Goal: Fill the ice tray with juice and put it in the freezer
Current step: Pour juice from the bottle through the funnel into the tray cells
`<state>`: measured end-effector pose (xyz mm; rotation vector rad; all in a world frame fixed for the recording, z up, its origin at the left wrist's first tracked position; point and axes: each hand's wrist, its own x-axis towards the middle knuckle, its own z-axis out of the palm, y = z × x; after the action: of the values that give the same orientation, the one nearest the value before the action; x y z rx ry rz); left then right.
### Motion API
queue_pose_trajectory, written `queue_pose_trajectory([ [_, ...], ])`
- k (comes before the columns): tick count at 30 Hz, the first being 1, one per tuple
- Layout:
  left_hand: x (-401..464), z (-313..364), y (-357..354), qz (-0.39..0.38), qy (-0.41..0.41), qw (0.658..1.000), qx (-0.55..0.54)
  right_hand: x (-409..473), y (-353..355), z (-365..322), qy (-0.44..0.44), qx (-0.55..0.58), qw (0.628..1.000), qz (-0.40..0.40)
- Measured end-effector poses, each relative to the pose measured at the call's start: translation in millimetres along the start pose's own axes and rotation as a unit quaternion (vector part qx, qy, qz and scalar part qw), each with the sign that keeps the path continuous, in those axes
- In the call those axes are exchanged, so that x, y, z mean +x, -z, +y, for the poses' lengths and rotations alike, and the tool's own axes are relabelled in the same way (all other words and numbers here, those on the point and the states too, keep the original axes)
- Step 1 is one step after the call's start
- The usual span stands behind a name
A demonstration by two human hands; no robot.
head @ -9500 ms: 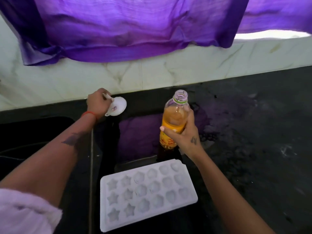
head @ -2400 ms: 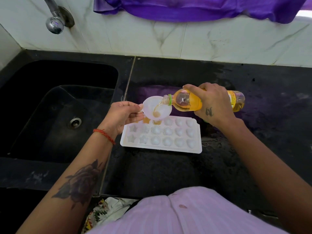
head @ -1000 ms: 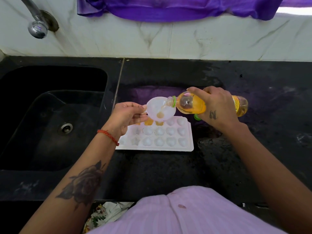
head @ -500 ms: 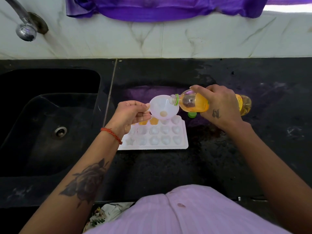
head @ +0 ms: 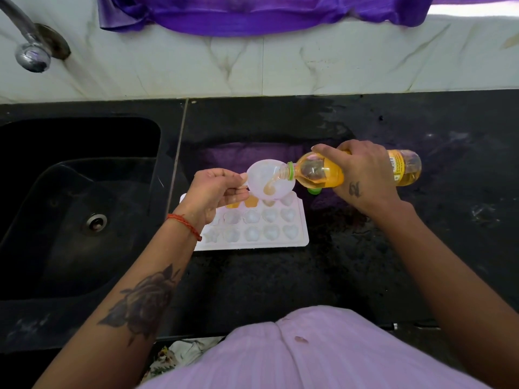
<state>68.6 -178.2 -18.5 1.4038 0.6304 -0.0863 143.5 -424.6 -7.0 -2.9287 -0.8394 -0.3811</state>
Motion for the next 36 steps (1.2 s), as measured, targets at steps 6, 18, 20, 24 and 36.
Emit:
queue_pose_trajectory([
  [6,0,1,0,-0.001,0.001,1.0,0.0,0,1,-1,-0.01,0.032,0.999,0.002],
  [18,2,3,-12,-0.026,-0.012,1.0,-0.007,-11,12,4,-0.058,0.094,0.994,0.006],
  [20,3,2,-17,-0.03,-0.011,0.999,-0.005,-14,12,9,-0.059,0.077,0.995,0.008],
  [24,4,1,-25,-0.037,-0.007,0.999,0.0,-18,9,17,-0.059,0.043,0.997,0.012],
  [36,4,1,-34,-0.04,-0.008,0.999,0.002,-20,11,23,-0.051,-0.004,0.999,0.006],
])
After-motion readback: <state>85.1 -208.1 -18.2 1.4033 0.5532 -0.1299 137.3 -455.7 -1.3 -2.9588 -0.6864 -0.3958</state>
